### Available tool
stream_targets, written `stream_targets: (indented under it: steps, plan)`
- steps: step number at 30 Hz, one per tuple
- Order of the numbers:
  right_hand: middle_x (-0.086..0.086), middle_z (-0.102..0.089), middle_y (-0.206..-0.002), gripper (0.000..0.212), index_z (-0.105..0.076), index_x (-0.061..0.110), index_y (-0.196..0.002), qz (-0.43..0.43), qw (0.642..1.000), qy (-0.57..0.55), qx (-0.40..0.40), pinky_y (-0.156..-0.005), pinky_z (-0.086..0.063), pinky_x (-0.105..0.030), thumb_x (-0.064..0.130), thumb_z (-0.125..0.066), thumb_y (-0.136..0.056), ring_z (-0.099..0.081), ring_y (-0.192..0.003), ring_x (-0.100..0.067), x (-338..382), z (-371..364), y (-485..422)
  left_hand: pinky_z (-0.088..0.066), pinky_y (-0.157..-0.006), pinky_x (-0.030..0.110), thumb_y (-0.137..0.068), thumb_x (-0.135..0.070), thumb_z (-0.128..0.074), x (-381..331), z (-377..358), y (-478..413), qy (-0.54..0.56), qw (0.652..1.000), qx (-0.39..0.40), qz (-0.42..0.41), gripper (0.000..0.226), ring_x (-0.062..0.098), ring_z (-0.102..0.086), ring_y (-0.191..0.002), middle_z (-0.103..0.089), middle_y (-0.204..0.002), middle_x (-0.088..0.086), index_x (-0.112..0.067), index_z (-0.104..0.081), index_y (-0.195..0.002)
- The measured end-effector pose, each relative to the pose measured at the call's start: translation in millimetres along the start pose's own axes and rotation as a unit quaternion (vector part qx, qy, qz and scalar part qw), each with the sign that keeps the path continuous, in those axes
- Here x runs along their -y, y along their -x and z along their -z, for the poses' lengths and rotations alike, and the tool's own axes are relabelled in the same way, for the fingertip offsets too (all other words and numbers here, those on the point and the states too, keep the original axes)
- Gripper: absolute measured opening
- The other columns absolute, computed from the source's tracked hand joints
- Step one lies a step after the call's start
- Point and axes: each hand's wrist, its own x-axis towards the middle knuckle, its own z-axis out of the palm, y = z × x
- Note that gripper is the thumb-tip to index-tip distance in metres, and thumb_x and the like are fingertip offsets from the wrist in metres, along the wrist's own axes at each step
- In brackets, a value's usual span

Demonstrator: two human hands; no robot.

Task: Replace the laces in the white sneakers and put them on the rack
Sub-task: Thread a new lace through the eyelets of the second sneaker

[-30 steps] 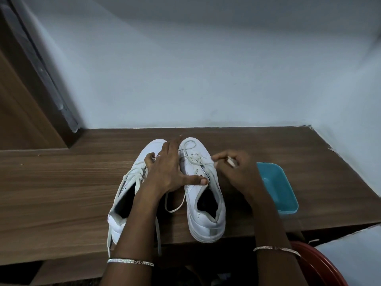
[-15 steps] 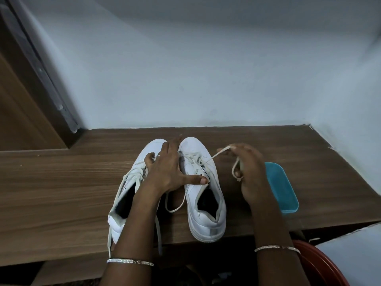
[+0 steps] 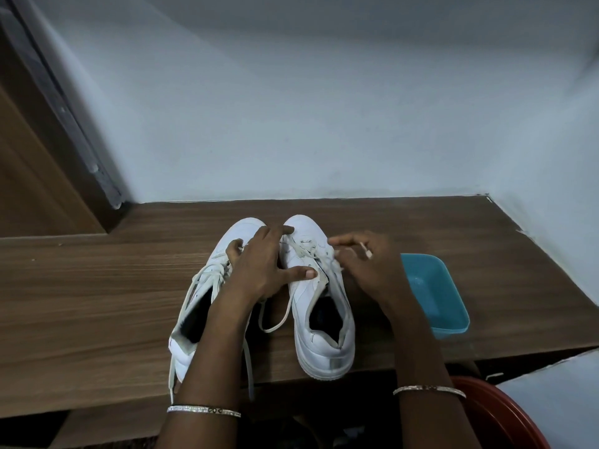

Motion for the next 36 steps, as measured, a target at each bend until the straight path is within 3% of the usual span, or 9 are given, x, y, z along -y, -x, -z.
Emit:
stream_targets:
  steps: [2, 6, 9, 12, 20, 24, 30, 34, 36]
  plan:
    - [0.015, -0.068, -0.098, 0.021, -0.077, 0.036, -0.098, 0.039, 0.997, 0.07, 0.017, -0.084, -0.047, -0.019, 0.022, -0.075, -0.082, -0.061, -0.094, 0.0, -3, -6, -1, -0.013, -0.111, 0.049, -0.065, -0.068, -0.075, 1, 0, 0, 0.003, 1.0, -0.006, -0.003, 0.082, 0.004, -0.043, -0.124, -0.046, -0.127, -0.017, -0.035, -0.045, -0.134]
    - [0.015, -0.072, -0.101, 0.018, -0.078, 0.03, -0.103, 0.067, 0.995, 0.038, 0.062, -0.089, -0.052, -0.028, 0.024, -0.069, -0.089, -0.064, -0.098, -0.002, -3, -10, -1, -0.014, -0.112, 0.05, -0.063, -0.069, -0.075, 2, -1, -1, 0.001, 1.0, -0.01, -0.002, 0.084, 0.005, -0.043, -0.125, -0.048, -0.13, -0.015, -0.036, -0.046, -0.134]
    - [0.014, -0.076, -0.093, 0.019, -0.079, 0.027, -0.1, 0.022, 0.995, -0.012, 0.094, -0.084, -0.055, -0.032, 0.039, -0.067, -0.092, -0.069, -0.091, -0.003, 6, -7, 3, -0.015, -0.112, 0.051, -0.062, -0.069, -0.075, 3, -2, -2, 0.009, 1.0, -0.016, 0.001, 0.085, 0.005, -0.043, -0.126, -0.049, -0.13, -0.015, -0.034, -0.047, -0.134]
    - [0.012, -0.076, -0.087, 0.026, -0.079, 0.027, -0.092, -0.007, 0.993, -0.05, 0.105, -0.082, -0.057, -0.032, 0.049, -0.076, -0.08, -0.072, -0.086, -0.006, 12, -5, 5, -0.021, -0.111, 0.054, -0.066, -0.068, -0.074, 6, -2, -3, 0.026, 0.999, -0.024, -0.001, 0.08, 0.009, -0.045, -0.124, -0.051, -0.123, -0.013, -0.03, -0.049, -0.132]
    - [-0.007, -0.076, -0.08, 0.005, -0.08, 0.016, -0.088, -0.085, 0.98, -0.169, 0.059, -0.071, -0.053, -0.028, 0.017, -0.079, -0.083, -0.067, -0.072, -0.015, 12, 2, 4, -0.029, -0.107, 0.054, -0.06, -0.066, -0.078, 6, -1, -3, 0.048, 0.998, -0.032, 0.004, 0.078, 0.015, -0.054, -0.115, -0.049, -0.117, -0.01, -0.027, -0.05, -0.121]
    - [-0.005, -0.077, -0.082, 0.01, -0.079, 0.014, -0.095, -0.113, 0.976, -0.183, 0.04, -0.072, -0.057, -0.031, 0.01, -0.074, -0.087, -0.072, -0.075, -0.015, 11, 5, 6, -0.033, -0.096, 0.042, -0.056, -0.06, -0.086, 1, 2, -3, 0.072, 0.996, -0.048, 0.033, 0.069, 0.004, -0.06, -0.083, -0.065, -0.085, -0.007, -0.024, -0.047, -0.099]
    - [-0.007, -0.065, -0.078, 0.023, -0.068, 0.002, -0.116, -0.123, 0.925, -0.353, -0.07, -0.041, -0.035, -0.012, 0.001, -0.057, -0.096, -0.048, -0.041, -0.001, 10, 21, 3, -0.013, -0.112, 0.049, -0.073, -0.062, -0.073, 1, 1, 0, 0.021, 0.999, 0.017, 0.034, 0.041, -0.009, -0.058, -0.076, -0.064, -0.069, -0.013, -0.022, -0.064, -0.076]
    - [0.0, -0.057, -0.065, 0.028, -0.069, 0.009, -0.104, -0.146, 0.883, -0.435, -0.098, -0.048, -0.044, -0.018, -0.003, -0.045, -0.096, -0.047, -0.053, -0.008, 4, 28, 0, -0.013, -0.111, 0.046, -0.077, -0.056, -0.073, -1, 3, 0, 0.02, 0.999, 0.03, 0.029, 0.037, -0.007, -0.056, -0.069, -0.055, -0.054, -0.019, -0.021, -0.062, -0.069]
    - [0.003, -0.05, -0.058, 0.028, -0.069, 0.012, -0.095, -0.157, 0.896, -0.402, -0.102, -0.046, -0.037, -0.021, -0.002, -0.046, -0.092, -0.04, -0.053, -0.009, 4, 27, 0, -0.017, -0.105, 0.041, -0.076, -0.054, -0.075, 1, 5, -1, 0.027, 0.999, 0.029, 0.024, 0.034, -0.007, -0.055, -0.067, -0.053, -0.051, -0.027, -0.024, -0.061, -0.068]
